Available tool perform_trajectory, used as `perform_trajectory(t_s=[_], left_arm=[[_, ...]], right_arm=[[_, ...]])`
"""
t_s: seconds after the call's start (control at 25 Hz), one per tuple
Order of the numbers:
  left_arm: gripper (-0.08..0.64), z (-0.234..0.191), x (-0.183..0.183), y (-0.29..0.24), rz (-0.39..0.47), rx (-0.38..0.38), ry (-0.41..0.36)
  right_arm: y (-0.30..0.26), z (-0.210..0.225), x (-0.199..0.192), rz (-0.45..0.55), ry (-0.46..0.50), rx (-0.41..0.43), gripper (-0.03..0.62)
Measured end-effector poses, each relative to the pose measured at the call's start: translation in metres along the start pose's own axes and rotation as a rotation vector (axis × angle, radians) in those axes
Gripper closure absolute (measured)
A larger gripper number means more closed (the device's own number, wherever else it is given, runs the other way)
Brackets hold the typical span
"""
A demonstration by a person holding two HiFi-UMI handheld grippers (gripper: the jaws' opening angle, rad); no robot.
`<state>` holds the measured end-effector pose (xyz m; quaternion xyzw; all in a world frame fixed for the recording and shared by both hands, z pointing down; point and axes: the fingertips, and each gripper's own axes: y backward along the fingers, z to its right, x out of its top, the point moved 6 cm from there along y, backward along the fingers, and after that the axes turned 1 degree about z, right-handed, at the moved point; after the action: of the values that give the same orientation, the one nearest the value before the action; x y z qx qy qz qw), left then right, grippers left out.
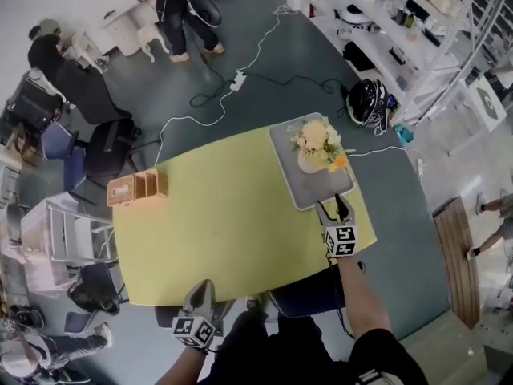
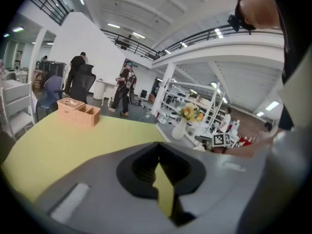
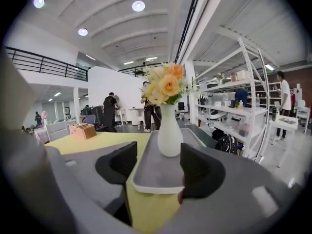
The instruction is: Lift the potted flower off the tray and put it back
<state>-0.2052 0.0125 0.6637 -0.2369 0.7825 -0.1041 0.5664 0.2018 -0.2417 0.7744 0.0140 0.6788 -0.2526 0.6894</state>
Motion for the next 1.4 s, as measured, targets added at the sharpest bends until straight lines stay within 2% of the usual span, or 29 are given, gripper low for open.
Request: perform_trajectory(t_s=[0.24,0.48,0.68,0.84,1.12,1.4], left_arm=[[0.552,-0.006,0.041,0.007,0.062,-0.149,-0.077],[0.552,-0.012,0.087,0.033,0.159,-0.284,-0.146],[0.552,-0.014,0.108,0.065,0.225,-0.392,-0.169],[0.552,-0.001,0.118,0.084,0.240,-0.471,-0.172],[0.552,0.022,0.126,0.117,0.271,-0.569,-0.232],[0.552,0.041,0.130,0.137,0.309,-0.599,-0.276]], right_arm=[[0.095,-0.084,0.056,0.073,-0.007,0.046,0.390],[0.175,-0.173,0.131,0.203,-0.046,0.039,0.496],[0.235,-0.247,0.173,0.286,-0.032,0.035,0.550],[0.280,-0.283,0.191,0.307,-0.036,0.005,0.586],[0.335,-0.328,0.194,0.313,-0.032,-0.011,0.588],[0.351,-0.343,0.199,0.336,-0.041,0.015,0.588]])
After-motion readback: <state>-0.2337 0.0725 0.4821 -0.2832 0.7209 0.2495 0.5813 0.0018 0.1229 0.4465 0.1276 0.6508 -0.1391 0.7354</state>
